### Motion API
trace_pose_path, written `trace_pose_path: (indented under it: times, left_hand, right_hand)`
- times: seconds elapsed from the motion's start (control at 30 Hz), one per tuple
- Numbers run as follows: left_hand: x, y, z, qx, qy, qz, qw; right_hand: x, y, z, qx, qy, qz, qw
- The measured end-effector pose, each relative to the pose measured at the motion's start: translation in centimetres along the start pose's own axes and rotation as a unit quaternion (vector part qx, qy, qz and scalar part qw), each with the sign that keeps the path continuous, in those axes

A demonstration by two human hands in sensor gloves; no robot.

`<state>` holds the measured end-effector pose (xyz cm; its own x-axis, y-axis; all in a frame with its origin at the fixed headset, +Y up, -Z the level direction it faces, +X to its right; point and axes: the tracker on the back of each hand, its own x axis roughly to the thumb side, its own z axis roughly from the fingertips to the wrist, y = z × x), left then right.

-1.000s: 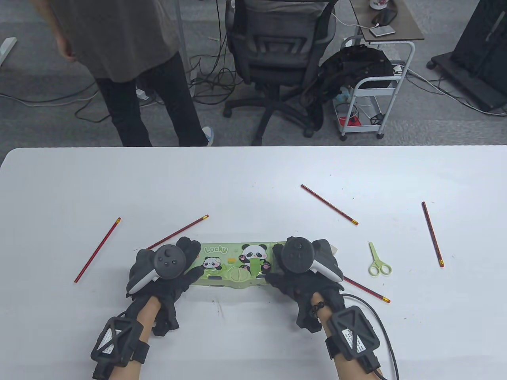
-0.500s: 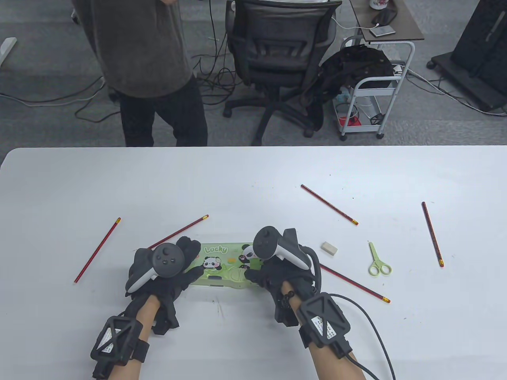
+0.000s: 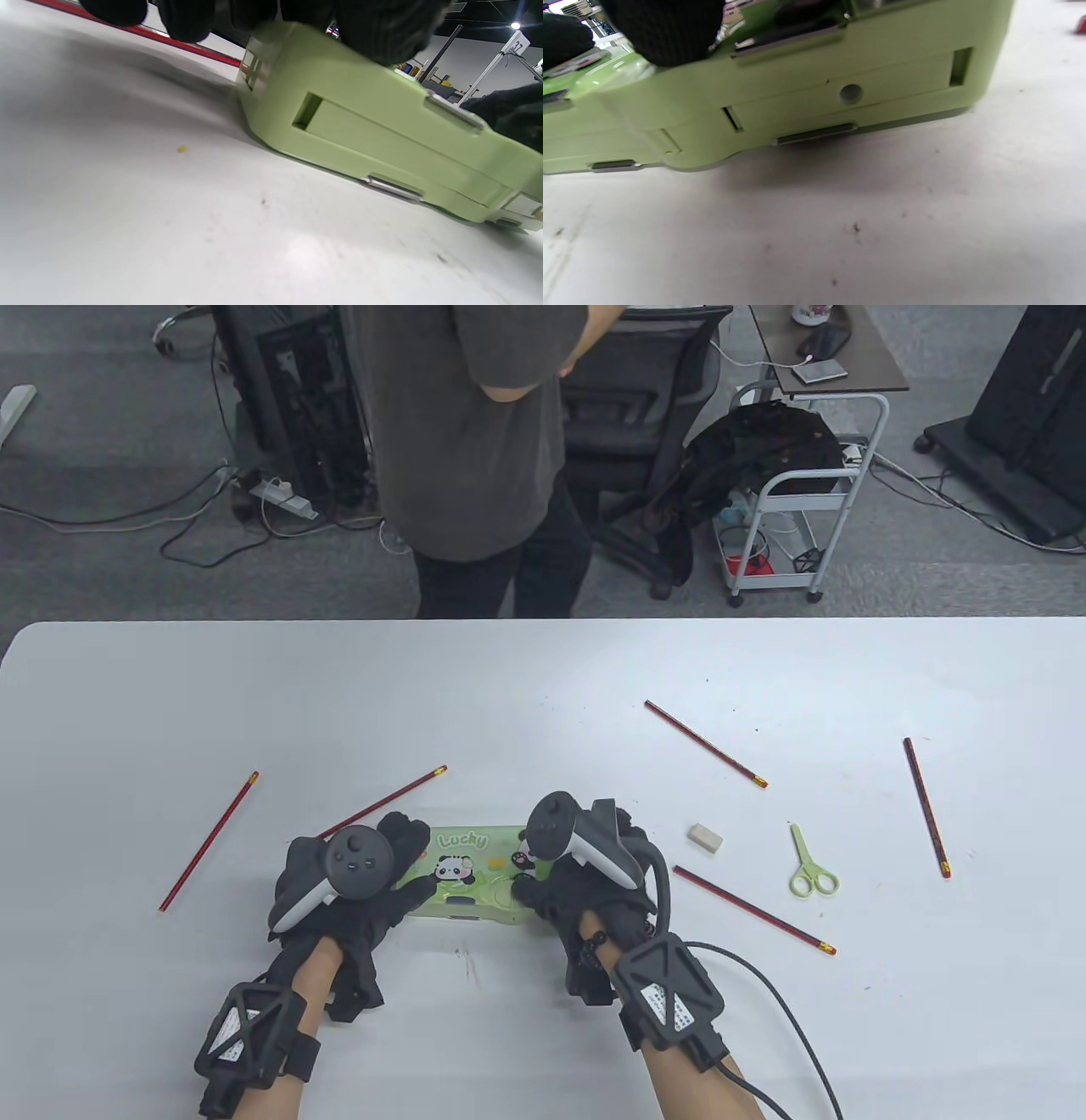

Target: Organize multifunction pencil case

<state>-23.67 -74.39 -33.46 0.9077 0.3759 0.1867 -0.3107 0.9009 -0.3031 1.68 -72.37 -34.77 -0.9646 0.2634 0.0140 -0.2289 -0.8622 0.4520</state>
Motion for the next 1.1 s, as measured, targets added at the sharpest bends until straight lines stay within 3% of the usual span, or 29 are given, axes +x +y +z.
trace_pose_path:
  times: [0.23, 0.37, 0.47, 0.6, 0.77, 1.1]
  left_hand:
    - [0.0, 0.1, 0.0, -0.005, 0.003, 0.002, 1.0]
    - [0.0, 0.1, -0.1, -0.006, 0.003, -0.002, 1.0]
    - [0.1, 0.1, -0.1, -0.007, 0.004, -0.003, 1.0]
    - [0.1, 0.2, -0.1, -0.009, 0.004, -0.004, 1.0]
    - [0.1, 0.2, -0.1, -0.01, 0.005, -0.005, 1.0]
    - [0.1, 0.1, -0.1, -0.01, 0.005, -0.005, 1.0]
  right_hand:
    - [0.0, -0.4, -0.1, 0.013, 0.003, 0.023, 1.0]
    - [-1.0, -1.7, 0.3, 0.0, -0.013, 0.048, 0.999]
    - [-3.0, -3.8, 1.0, -0.035, -0.016, 0.034, 0.999]
    - [-6.3, -6.7, 2.2, -0.095, -0.008, 0.078, 0.992]
    - [-10.1, -8.4, 3.1, -0.133, -0.008, 0.114, 0.985]
    - [-14.2, -6.3, 0.5, -0.093, -0.05, 0.226, 0.968]
